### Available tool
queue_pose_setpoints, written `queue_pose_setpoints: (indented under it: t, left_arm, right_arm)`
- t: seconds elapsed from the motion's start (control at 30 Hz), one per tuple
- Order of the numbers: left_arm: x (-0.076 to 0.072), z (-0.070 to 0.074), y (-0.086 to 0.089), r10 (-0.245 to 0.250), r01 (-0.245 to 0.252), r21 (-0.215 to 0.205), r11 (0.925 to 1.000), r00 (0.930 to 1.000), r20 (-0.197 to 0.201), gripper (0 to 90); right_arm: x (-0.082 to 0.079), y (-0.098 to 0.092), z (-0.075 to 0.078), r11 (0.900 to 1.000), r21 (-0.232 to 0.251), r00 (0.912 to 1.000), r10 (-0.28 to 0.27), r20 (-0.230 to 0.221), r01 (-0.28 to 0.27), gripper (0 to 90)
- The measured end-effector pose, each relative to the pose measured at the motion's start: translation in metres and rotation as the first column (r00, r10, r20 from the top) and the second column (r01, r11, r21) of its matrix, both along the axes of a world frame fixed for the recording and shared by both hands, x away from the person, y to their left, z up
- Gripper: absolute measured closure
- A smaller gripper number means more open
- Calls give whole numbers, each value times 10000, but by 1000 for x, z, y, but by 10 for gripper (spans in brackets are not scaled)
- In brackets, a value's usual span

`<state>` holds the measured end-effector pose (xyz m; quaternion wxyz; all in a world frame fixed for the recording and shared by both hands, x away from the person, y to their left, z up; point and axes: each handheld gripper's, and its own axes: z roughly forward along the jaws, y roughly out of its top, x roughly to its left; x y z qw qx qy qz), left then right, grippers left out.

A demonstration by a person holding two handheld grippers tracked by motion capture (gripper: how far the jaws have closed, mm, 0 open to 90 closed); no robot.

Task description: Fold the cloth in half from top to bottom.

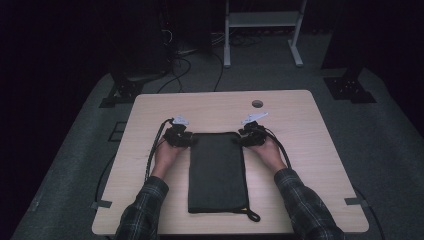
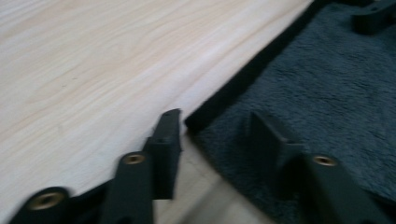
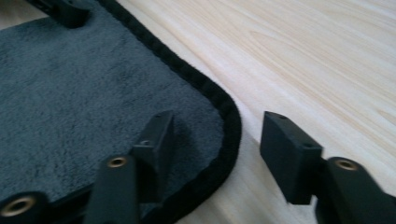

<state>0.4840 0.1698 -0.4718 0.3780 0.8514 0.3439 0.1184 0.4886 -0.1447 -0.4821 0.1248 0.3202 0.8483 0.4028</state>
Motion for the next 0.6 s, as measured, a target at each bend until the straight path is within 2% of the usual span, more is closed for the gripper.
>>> queue_pose_setpoints:
  t: [0.03,0.07,0.17,0.27,0.4,0.6]
  left_arm:
    - [0,0,0,0,0,0,10000,10000,0,633]
    - [0,0,0,-91,90,-63,9999,9999,-112,668]
    - [-1,0,-1,-175,170,-181,9997,9995,-251,745]
    - [-1,0,-1,-176,168,-223,9996,9993,-327,771]
    - [-1,0,-1,-149,140,-253,9996,9992,-358,788]
    - [-2,1,-3,-61,51,-256,9997,9991,-418,812]
  right_arm:
    - [0,0,0,10000,0,10000,0,0,0,465]
    - [-1,1,1,10000,35,10000,68,-60,-68,518]
    - [-3,2,2,9999,8,9998,141,-141,-141,572]
    - [-3,2,3,9999,22,9994,159,-301,-158,621]
    - [-3,3,4,9992,41,9981,390,-467,-388,745]
    - [-4,7,6,9996,-109,9977,265,-626,-272,810]
